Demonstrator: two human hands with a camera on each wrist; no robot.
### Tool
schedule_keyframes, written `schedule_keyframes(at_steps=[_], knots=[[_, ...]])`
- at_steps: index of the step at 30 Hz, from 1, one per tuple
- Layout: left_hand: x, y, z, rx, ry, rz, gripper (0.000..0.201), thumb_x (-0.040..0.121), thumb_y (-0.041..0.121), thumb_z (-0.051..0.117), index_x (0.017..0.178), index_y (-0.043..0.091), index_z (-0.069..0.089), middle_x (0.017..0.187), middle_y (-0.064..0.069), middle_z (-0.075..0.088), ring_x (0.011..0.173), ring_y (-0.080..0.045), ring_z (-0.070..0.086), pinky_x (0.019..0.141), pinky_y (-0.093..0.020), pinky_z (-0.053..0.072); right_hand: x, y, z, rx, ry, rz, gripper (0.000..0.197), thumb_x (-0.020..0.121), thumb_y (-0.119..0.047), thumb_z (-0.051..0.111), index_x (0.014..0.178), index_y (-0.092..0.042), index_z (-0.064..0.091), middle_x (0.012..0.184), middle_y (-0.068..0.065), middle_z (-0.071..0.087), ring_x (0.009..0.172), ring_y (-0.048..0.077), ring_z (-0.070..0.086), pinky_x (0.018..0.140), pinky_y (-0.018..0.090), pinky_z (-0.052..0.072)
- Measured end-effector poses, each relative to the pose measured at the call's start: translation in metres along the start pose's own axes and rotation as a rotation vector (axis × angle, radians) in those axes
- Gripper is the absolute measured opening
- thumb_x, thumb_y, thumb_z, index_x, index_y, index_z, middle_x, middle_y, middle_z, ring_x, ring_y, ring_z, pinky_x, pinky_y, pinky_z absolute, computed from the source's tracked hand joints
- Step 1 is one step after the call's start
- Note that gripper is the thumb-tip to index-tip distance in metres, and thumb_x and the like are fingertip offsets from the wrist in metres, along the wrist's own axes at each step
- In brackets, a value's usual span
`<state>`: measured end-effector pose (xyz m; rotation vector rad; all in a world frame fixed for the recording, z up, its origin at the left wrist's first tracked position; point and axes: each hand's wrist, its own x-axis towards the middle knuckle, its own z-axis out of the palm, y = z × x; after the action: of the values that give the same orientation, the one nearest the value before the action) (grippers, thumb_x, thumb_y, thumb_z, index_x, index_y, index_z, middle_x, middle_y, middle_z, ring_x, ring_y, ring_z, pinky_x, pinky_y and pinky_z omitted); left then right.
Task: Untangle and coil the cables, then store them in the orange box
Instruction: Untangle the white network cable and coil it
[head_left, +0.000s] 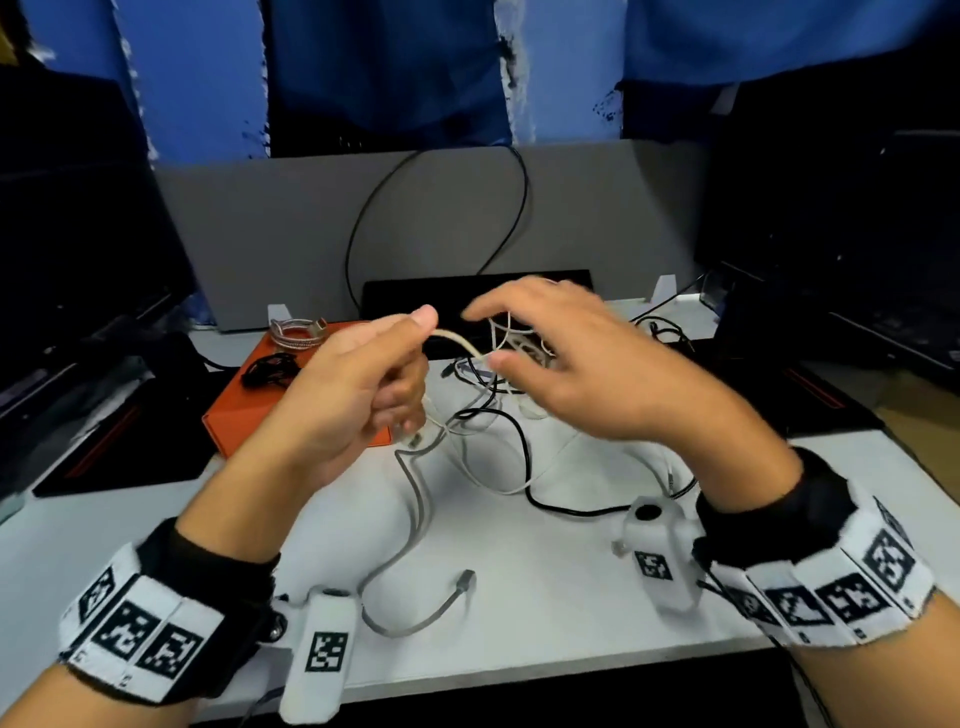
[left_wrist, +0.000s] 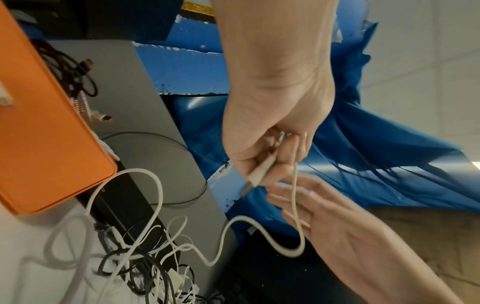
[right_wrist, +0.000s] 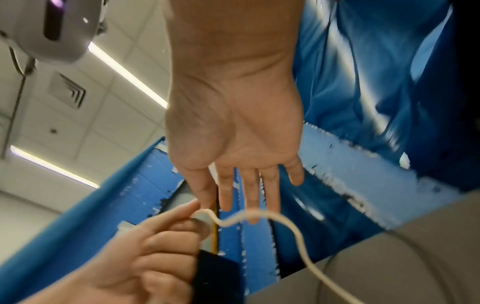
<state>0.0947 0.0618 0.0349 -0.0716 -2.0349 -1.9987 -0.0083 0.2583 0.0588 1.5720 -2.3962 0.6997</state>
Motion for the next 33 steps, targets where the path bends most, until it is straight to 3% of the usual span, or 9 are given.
schedule_keyframes(at_steps=[3, 7, 12, 16, 19, 21, 26, 29, 33], knots=[[-0.005, 0.006, 0.009, 0.078, -0.005, -0.010, 0.053, 0.102, 0.037, 0.050, 0.050, 0.025, 0.057, 0.047, -0.001, 0.024, 0.049, -0.020, 0.013, 0.056, -0.042, 0.012, -0.004, -0.023, 0.014, 0.233, -0.133, -0.047, 0.040, 0.106, -0.035, 0.054, 0.143, -0.034, 0.040, 0.095, -0.021, 0.062, 0.097, -0.001, 0.062, 0.093, 0.026, 0.047], [-0.010, 0.017, 0.004, -0.183, -0.042, -0.057, 0.046, 0.100, 0.041, 0.049, 0.061, 0.022, 0.038, 0.046, 0.005, 0.024, 0.042, -0.012, 0.015, 0.051, -0.033, 0.013, 0.005, -0.013, 0.017, 0.290, 0.156, -0.038, 0.022, 0.108, -0.032, 0.050, 0.123, -0.028, 0.064, 0.067, -0.010, 0.056, 0.062, 0.008, 0.054, 0.060, 0.020, 0.039], [-0.015, 0.030, -0.010, -0.518, -0.203, -0.051, 0.035, 0.102, 0.033, 0.040, 0.070, 0.022, 0.048, 0.055, 0.010, 0.019, 0.046, -0.009, 0.010, 0.048, -0.026, 0.017, 0.006, -0.001, 0.013, 0.127, 0.346, -0.013, 0.026, 0.106, -0.044, 0.049, 0.123, -0.038, 0.068, 0.061, -0.003, 0.055, 0.057, 0.014, 0.049, 0.057, 0.036, 0.042], [-0.010, 0.028, -0.014, -0.715, -0.190, 0.130, 0.030, 0.111, 0.019, 0.029, 0.100, 0.014, 0.057, 0.061, 0.010, 0.037, 0.048, -0.006, 0.032, 0.056, -0.019, 0.036, 0.003, -0.018, 0.020, -0.159, -0.056, 0.011, 0.034, 0.106, -0.055, 0.038, 0.138, -0.053, 0.052, 0.076, -0.010, 0.066, 0.073, 0.013, 0.059, 0.068, 0.033, 0.040], [-0.005, 0.025, -0.012, -0.461, 0.094, 0.265, 0.028, 0.111, 0.018, 0.031, 0.107, 0.012, 0.058, 0.071, 0.010, 0.061, 0.058, -0.004, 0.055, 0.063, -0.019, 0.050, -0.006, -0.032, 0.027, -0.291, -0.304, -0.080, 0.037, 0.107, -0.054, 0.034, 0.138, -0.046, 0.053, 0.111, -0.004, 0.073, 0.103, 0.025, 0.064, 0.074, 0.035, 0.037], [-0.002, 0.017, -0.010, -0.137, 0.172, 0.350, 0.030, 0.111, 0.019, 0.032, 0.117, 0.009, 0.059, 0.093, 0.000, 0.076, 0.079, -0.014, 0.072, 0.074, -0.025, 0.059, -0.010, -0.040, 0.029, -0.262, -0.318, -0.128, 0.034, 0.108, -0.050, 0.036, 0.129, -0.035, 0.058, 0.108, 0.000, 0.072, 0.100, 0.028, 0.063, 0.075, 0.037, 0.044], [-0.008, -0.002, -0.002, 0.594, 0.086, 0.452, 0.024, 0.107, 0.024, 0.045, 0.112, 0.024, 0.069, 0.088, 0.004, 0.078, 0.074, -0.017, 0.075, 0.066, -0.042, 0.061, -0.011, -0.038, 0.009, -0.188, -0.111, -0.160, 0.029, 0.106, -0.048, 0.043, 0.105, -0.030, 0.066, 0.091, -0.005, 0.070, 0.083, 0.024, 0.064, 0.072, 0.040, 0.049], [-0.012, 0.008, 0.001, 0.502, -0.141, 0.339, 0.038, 0.108, 0.021, 0.044, 0.082, 0.027, 0.072, 0.066, 0.001, 0.071, 0.045, -0.017, 0.053, 0.050, -0.047, 0.043, -0.008, -0.024, -0.003, 0.020, 0.156, -0.066, 0.020, 0.102, -0.048, 0.054, 0.098, -0.032, 0.066, 0.071, -0.011, 0.065, 0.063, 0.010, 0.057, 0.066, 0.039, 0.051], [-0.013, 0.013, -0.006, 0.196, -0.263, 0.157, 0.033, 0.102, 0.030, 0.051, 0.094, 0.010, 0.076, 0.052, -0.004, 0.057, 0.037, -0.011, 0.034, 0.047, -0.039, 0.030, -0.005, -0.024, 0.005, 0.191, 0.210, -0.065, 0.014, 0.103, -0.043, 0.057, 0.112, -0.037, 0.066, 0.067, -0.006, 0.065, 0.063, 0.014, 0.059, 0.063, 0.039, 0.051]])
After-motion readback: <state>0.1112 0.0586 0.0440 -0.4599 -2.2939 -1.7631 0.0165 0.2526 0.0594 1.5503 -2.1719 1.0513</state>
